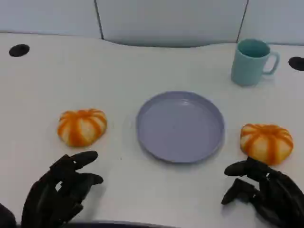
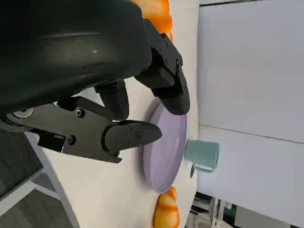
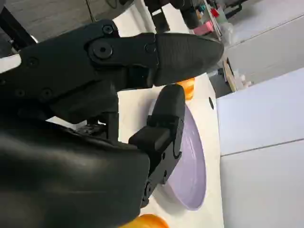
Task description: Grasp the bread from the table and place it into the plate.
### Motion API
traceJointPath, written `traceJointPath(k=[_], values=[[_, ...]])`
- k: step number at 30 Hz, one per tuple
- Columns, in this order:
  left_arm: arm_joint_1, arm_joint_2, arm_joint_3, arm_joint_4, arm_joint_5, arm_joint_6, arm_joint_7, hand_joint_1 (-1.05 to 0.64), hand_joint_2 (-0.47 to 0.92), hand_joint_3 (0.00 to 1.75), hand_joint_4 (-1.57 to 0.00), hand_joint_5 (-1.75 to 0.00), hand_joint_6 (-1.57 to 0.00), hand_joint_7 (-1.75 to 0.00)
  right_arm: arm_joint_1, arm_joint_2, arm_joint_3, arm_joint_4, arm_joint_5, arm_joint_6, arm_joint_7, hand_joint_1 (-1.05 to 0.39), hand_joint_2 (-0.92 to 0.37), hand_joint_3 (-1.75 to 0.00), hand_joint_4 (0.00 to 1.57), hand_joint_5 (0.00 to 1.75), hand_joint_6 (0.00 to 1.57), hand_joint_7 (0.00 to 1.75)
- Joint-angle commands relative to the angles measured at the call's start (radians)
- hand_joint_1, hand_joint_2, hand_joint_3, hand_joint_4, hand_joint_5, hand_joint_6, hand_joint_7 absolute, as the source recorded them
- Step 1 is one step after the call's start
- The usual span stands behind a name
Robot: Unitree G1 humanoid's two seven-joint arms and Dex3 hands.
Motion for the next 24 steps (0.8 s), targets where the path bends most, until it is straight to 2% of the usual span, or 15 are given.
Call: traceJointPath(k=[1, 20, 24], values=[[0.003, 0.015, 0.005, -0.009, -0.004, 0.004, 0.01, -0.22, 0.92, 0.44, -0.17, -1.39, -0.46, -0.61, 0.002, -0.013, -0.011, -0.008, 0.008, -0.001, -0.003, -0.45, -0.92, -0.48, 0.57, 1.4, 0.57, 0.98], [0.001, 0.018, 0.005, 0.001, 0.003, -0.011, 0.008, -0.22, 0.92, 0.46, -0.18, -1.41, -0.46, -0.62, -0.004, -0.014, -0.015, 0.007, 0.01, -0.007, 0.003, -0.47, -0.92, -0.46, 0.57, 1.41, 0.57, 0.98], [0.001, 0.014, 0.007, -0.005, -0.007, 0.004, 0.007, -0.21, 0.92, 0.45, -0.19, -1.36, -0.46, -0.61, 0.001, -0.015, -0.012, -0.001, 0.004, -0.008, -0.004, -0.46, -0.92, -0.47, 0.56, 1.4, 0.56, 0.98]])
